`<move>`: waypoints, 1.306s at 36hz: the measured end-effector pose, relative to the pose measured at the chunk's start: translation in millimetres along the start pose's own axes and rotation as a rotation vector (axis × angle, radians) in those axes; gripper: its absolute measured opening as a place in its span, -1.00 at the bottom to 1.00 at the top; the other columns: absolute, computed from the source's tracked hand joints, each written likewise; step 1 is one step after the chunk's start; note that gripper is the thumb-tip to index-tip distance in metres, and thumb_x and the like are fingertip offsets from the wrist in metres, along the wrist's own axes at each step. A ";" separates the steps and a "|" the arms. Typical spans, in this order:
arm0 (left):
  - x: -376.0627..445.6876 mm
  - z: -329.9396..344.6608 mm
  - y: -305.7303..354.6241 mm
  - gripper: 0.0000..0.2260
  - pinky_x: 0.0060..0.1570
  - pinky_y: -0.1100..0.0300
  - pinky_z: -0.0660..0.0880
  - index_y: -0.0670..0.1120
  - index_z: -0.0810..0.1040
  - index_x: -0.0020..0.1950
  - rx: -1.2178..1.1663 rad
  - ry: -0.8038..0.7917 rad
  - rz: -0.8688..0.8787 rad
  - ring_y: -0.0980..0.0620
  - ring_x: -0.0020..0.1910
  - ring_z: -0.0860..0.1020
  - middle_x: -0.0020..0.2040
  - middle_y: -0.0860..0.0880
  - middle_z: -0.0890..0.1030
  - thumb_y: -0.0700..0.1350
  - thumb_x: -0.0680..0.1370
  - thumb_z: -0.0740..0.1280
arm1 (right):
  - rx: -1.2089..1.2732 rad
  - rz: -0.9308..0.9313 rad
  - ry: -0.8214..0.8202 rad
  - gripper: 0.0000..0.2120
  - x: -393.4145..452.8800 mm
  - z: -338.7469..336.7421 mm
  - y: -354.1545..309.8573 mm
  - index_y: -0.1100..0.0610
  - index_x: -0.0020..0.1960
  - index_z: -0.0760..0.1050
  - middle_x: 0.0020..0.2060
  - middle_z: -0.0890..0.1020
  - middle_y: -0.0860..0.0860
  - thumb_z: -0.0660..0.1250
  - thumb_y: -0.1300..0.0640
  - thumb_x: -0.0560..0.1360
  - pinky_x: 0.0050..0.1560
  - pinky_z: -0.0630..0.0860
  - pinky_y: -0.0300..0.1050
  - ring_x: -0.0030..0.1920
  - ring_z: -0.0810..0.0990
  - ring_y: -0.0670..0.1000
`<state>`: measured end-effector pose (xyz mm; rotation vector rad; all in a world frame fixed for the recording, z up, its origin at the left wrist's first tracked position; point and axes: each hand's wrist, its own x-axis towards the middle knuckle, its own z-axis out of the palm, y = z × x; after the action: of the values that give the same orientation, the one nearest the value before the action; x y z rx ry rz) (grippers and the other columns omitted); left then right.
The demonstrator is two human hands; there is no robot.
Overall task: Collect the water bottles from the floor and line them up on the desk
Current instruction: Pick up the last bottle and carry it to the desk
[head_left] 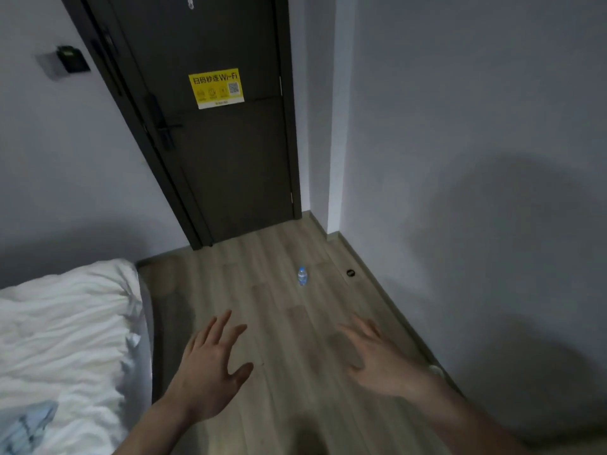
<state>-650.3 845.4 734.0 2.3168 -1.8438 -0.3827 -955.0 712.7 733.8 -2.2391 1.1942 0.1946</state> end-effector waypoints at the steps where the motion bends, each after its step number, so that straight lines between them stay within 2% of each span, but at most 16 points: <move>1: 12.6 -3.5 -6.7 -0.34 0.54 -0.03 0.14 0.17 0.30 0.53 -0.001 -0.002 -0.017 -0.08 0.61 0.08 0.64 0.01 0.09 0.28 0.47 0.34 | -0.016 -0.001 -0.010 -0.24 17.0 -6.8 -2.0 -0.14 0.61 -0.03 0.62 -0.14 -0.06 0.25 -0.24 0.53 0.57 0.02 -0.01 0.61 -0.09 0.11; 8: 81.9 -15.9 -60.0 -0.34 0.54 -0.03 0.14 0.13 0.33 0.53 -0.036 -0.005 -0.125 -0.08 0.61 0.09 0.63 -0.02 0.12 0.28 0.46 0.33 | -0.030 -0.044 -0.041 -0.23 120.6 -47.7 -25.0 -0.15 0.61 -0.03 0.62 -0.11 -0.04 0.24 -0.25 0.52 0.55 0.04 -0.03 0.61 -0.09 0.10; 14: 153.5 -21.2 -115.8 -0.34 0.55 0.00 0.09 0.16 0.27 0.55 -0.023 -0.050 -0.169 -0.05 0.62 0.02 0.65 0.01 0.04 0.28 0.50 0.35 | -0.044 -0.038 -0.075 -0.24 213.0 -70.4 -42.4 -0.15 0.61 -0.04 0.62 -0.14 -0.06 0.25 -0.22 0.54 0.55 0.08 0.03 0.61 -0.12 0.08; 19: 222.6 -31.0 -161.4 -0.34 0.57 -0.02 0.04 0.19 0.20 0.57 -0.049 -0.088 -0.154 -0.03 0.63 -0.05 0.65 0.04 -0.03 0.30 0.52 0.30 | -0.021 0.022 -0.110 -0.24 286.3 -75.0 -54.4 -0.12 0.62 -0.08 0.61 -0.18 -0.10 0.24 -0.21 0.57 0.56 0.05 0.02 0.60 -0.14 0.03; 25: 316.9 -49.1 -217.4 -0.29 0.55 -0.01 0.10 0.21 0.25 0.55 -0.009 -0.133 -0.078 -0.07 0.62 0.05 0.65 0.06 -0.04 0.39 0.42 0.20 | 0.028 0.093 -0.083 -0.23 366.5 -80.6 -66.0 -0.07 0.63 -0.07 0.61 -0.21 -0.05 0.25 -0.21 0.57 0.55 0.06 -0.07 0.61 -0.13 0.04; 27: 353.9 -55.3 -229.5 -0.32 0.55 -0.02 0.06 0.21 0.21 0.56 0.023 -0.172 -0.056 -0.07 0.63 0.00 0.65 0.05 -0.07 0.36 0.47 0.23 | 0.032 0.115 -0.074 -0.24 390.5 -87.8 -69.7 -0.06 0.63 -0.06 0.61 -0.20 -0.04 0.26 -0.19 0.58 0.55 0.08 -0.08 0.61 -0.11 0.04; 30: 404.9 -66.4 -235.0 -0.36 0.55 -0.03 0.01 0.20 0.14 0.58 0.076 -0.218 -0.020 -0.07 0.63 -0.07 0.66 0.02 -0.11 0.31 0.55 0.22 | 0.105 0.168 -0.057 -0.26 416.1 -97.5 -72.3 -0.08 0.62 -0.04 0.60 -0.17 -0.07 0.26 -0.17 0.58 0.54 0.09 -0.10 0.60 -0.09 0.01; 38: 547.1 -72.6 -227.9 -0.39 0.56 0.02 -0.04 0.18 0.20 0.57 0.074 -0.254 0.131 -0.05 0.63 -0.06 0.66 0.03 -0.04 0.27 0.56 0.26 | 0.187 0.235 -0.005 -0.28 508.1 -122.7 -44.7 -0.11 0.61 0.00 0.60 -0.16 -0.11 0.26 -0.18 0.57 0.52 0.17 -0.07 0.59 -0.07 -0.01; 42: 619.1 -59.4 -231.6 -0.40 0.56 0.03 -0.05 0.19 0.19 0.57 0.079 -0.299 0.114 -0.03 0.63 -0.06 0.66 0.03 -0.04 0.26 0.56 0.25 | 0.205 0.270 -0.046 -0.30 567.9 -134.9 -22.4 -0.11 0.61 0.00 0.60 -0.15 -0.10 0.27 -0.13 0.58 0.51 0.22 -0.04 0.60 -0.06 0.03; 47: 695.0 -49.0 -237.3 -0.38 0.56 -0.01 -0.03 0.20 0.17 0.58 0.103 -0.429 0.052 -0.04 0.63 -0.08 0.66 0.04 -0.08 0.26 0.55 0.25 | 0.220 0.335 -0.120 -0.29 638.3 -148.9 3.5 -0.08 0.61 -0.01 0.61 -0.13 -0.08 0.27 -0.09 0.59 0.49 0.25 -0.01 0.59 -0.03 0.06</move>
<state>-269.1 222.1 644.1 2.3881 -2.1485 -0.8538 -604.0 173.9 607.1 -1.8057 1.4434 0.3087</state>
